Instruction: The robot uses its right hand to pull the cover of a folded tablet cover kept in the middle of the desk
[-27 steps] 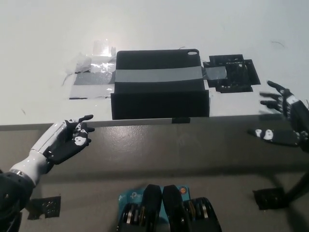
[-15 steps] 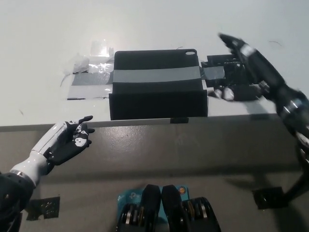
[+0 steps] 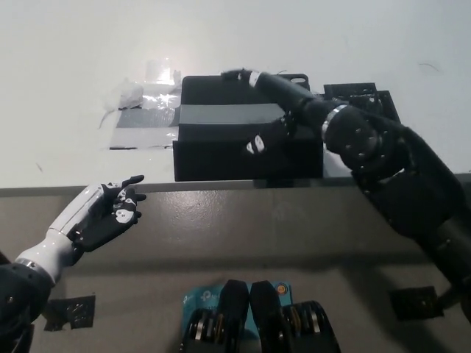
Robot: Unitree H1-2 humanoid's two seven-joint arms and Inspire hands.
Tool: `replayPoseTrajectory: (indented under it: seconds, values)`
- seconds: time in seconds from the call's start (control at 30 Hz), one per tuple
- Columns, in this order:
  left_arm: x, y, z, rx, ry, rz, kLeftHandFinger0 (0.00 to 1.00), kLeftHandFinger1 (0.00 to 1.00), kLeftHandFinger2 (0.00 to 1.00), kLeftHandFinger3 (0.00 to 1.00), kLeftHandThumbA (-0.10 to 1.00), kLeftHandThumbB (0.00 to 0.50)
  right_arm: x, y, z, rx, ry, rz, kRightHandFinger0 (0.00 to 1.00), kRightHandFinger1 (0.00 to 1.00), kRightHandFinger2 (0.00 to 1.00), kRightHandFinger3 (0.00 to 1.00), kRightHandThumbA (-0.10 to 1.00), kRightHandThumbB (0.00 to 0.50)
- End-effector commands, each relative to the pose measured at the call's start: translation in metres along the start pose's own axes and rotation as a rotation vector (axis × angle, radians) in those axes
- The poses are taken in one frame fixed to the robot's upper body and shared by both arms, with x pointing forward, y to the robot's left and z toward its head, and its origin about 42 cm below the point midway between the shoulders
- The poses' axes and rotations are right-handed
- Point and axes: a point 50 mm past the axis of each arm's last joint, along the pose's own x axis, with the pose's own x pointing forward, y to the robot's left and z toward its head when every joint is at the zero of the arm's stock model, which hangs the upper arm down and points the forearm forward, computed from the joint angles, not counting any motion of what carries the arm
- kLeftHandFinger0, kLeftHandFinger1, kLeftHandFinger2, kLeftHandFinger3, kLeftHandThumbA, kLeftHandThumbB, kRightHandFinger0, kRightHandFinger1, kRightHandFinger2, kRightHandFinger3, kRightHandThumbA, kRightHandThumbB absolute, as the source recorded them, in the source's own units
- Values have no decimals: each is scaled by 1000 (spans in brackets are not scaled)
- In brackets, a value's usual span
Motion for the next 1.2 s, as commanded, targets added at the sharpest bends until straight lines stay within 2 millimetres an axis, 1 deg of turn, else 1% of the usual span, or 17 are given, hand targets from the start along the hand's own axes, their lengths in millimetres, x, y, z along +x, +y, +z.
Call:
replayPoseTrajectory:
  seconds: [0.0,0.1,0.17,0.4,0.47,0.57,0.63,0.7,0.8,0.87,0.9,0.93,1.0,1.03,1.07,1.13,1.17]
  values:
    - [-1,7,14,22,-26,7,729,825,940,1000,1000,106,9,-19,15,-174,-28,32,1000,1000,1000,1000,1000,500]
    - [-1,6,15,22,-29,9,727,829,947,1000,1000,103,13,-4,6,-276,-5,111,1000,1000,1000,1000,1000,499]
    - [-1,6,15,17,-30,9,718,823,944,1000,1000,80,14,2,1,-318,16,132,1000,1000,1000,1000,1000,500]
    - [0,7,14,16,-26,9,733,832,951,1000,1000,97,21,9,-13,-391,102,176,1000,1000,1000,1000,1000,499]
    - [-1,8,15,19,-29,15,742,834,948,1000,1000,104,24,11,-12,-401,107,183,1000,1000,1000,1000,1000,499]
    - [-1,9,15,23,-27,11,761,842,958,1000,1000,114,23,27,-11,-389,96,201,1000,1000,1000,1000,1000,483]
    - [1,8,15,24,-27,9,761,840,958,1000,1000,118,21,35,-12,-383,96,220,1000,1000,1000,1000,1000,496]
    - [1,8,14,21,-26,10,742,830,949,1000,1000,116,20,45,-9,-362,94,228,1000,1000,1000,1000,1000,480]
    - [0,8,14,23,-27,8,744,832,946,1000,1000,122,18,47,-7,-350,81,228,1000,1000,1000,1000,1000,497]
    - [0,7,16,24,-33,9,745,832,940,1000,1000,134,14,48,-3,-325,68,227,1000,1000,1000,1000,1000,484]
    - [-1,7,18,29,-38,9,745,831,938,1000,1000,118,12,49,-2,-312,59,221,1000,1000,1000,1000,1000,476]
    - [-1,6,19,24,-42,8,745,831,937,1000,1000,105,7,49,1,-275,46,208,1000,1000,1000,1000,1000,442]
    - [0,8,20,28,-45,6,744,831,939,1000,1000,105,2,49,4,-251,38,191,1000,1000,1000,1000,1000,432]
    - [0,8,20,29,-45,6,742,830,940,1000,1000,104,-2,51,8,-225,45,185,1000,1000,1000,1000,1000,394]
    - [0,8,21,29,-46,6,741,829,940,1000,1000,104,-9,54,13,-186,56,179,1000,1000,1000,1000,1000,404]
    - [0,8,20,29,-42,6,759,840,952,1000,1000,103,-16,58,19,-152,49,176,905,1000,1000,1000,1000,367]
    - [0,8,20,29,-44,6,768,844,955,1000,1000,109,-28,63,27,-121,41,150,937,1000,982,1000,1000,395]
